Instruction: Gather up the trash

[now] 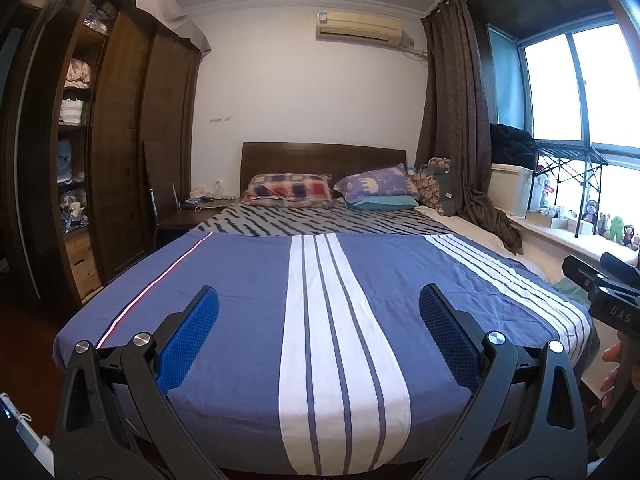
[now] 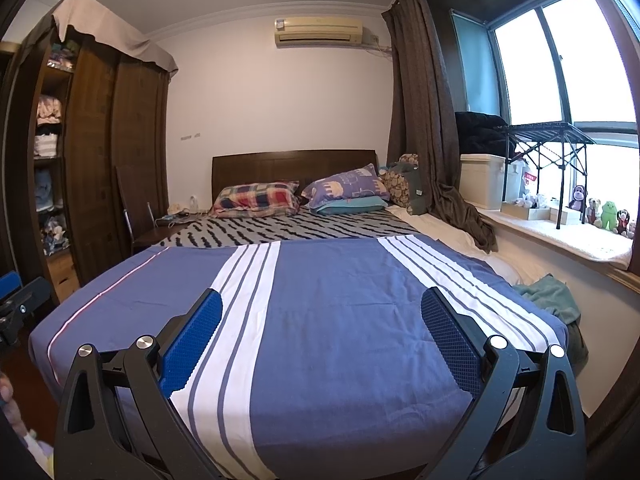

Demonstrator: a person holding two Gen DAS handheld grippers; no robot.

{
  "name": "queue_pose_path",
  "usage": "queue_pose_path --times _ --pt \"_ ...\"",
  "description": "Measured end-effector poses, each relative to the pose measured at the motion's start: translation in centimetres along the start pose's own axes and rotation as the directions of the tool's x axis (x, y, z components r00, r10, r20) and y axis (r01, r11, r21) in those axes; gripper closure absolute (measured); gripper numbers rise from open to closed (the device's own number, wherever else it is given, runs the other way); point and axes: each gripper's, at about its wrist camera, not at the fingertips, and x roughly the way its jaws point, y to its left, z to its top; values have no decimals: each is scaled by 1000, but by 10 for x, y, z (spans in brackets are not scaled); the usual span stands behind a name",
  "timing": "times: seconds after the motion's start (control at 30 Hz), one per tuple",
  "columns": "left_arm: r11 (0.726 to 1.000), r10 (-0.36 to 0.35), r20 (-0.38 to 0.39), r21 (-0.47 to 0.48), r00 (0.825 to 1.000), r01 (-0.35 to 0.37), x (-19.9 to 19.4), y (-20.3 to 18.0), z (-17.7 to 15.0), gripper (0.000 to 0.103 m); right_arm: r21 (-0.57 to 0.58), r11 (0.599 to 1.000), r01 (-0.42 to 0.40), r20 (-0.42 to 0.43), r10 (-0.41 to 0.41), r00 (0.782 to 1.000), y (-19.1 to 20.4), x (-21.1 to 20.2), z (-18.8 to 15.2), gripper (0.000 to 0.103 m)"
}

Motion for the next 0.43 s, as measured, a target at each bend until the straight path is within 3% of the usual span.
queue_pose_path --times 0.43 --pt "1000 19 -31 -13 999 -20 21 9 -2 8 -3 1000 9 -10 -9 1000 0 18 -4 3"
